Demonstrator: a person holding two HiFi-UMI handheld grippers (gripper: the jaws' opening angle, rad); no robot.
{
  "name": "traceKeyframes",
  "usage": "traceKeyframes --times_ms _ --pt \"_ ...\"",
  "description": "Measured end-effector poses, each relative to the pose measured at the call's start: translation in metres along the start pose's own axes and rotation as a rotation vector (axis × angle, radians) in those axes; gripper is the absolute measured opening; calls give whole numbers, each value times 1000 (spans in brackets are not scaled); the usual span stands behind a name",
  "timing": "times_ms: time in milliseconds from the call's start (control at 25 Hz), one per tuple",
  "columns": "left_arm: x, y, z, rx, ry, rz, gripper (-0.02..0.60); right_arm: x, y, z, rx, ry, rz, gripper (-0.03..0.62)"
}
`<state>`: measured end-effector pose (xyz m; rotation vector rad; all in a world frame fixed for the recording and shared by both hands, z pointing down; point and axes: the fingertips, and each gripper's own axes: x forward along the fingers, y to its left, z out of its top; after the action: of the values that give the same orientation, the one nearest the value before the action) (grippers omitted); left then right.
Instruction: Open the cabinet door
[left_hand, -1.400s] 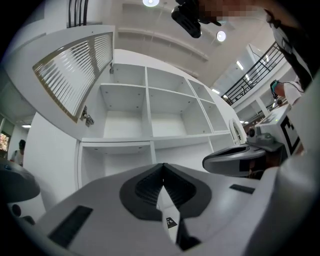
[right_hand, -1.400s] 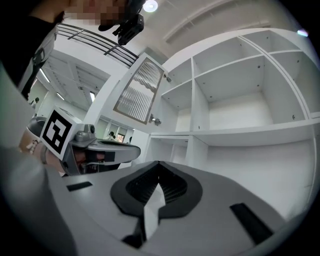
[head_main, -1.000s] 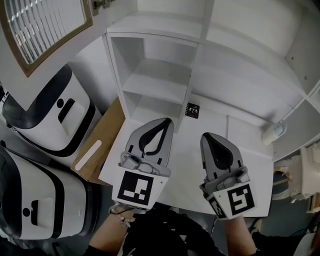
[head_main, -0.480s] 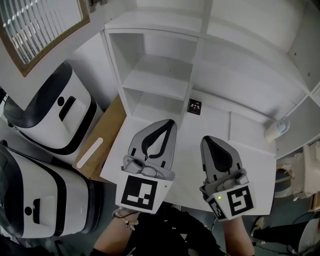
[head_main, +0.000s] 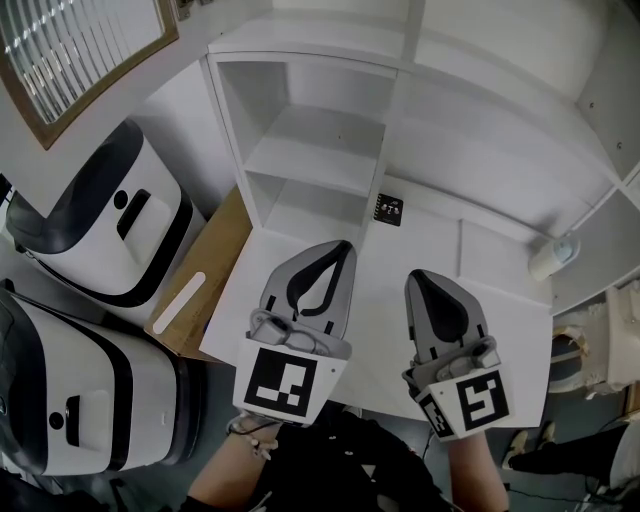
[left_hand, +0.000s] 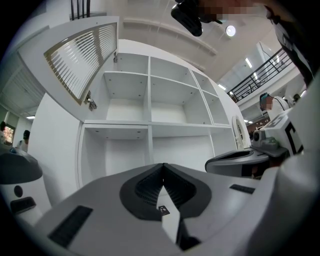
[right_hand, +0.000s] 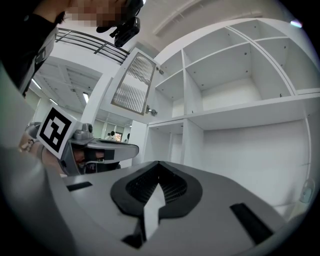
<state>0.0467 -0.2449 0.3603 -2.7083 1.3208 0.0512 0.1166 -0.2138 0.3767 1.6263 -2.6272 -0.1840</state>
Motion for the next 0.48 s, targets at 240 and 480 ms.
traceKeyframes --times_ms 240,480 --pt "-1 -1 -2 4 5 -5 -2 0 1 -1 1 5 2 -1" --pt "-3 -2 -4 -2 12 -3 -2 2 3 -2 -1 9 11 -2"
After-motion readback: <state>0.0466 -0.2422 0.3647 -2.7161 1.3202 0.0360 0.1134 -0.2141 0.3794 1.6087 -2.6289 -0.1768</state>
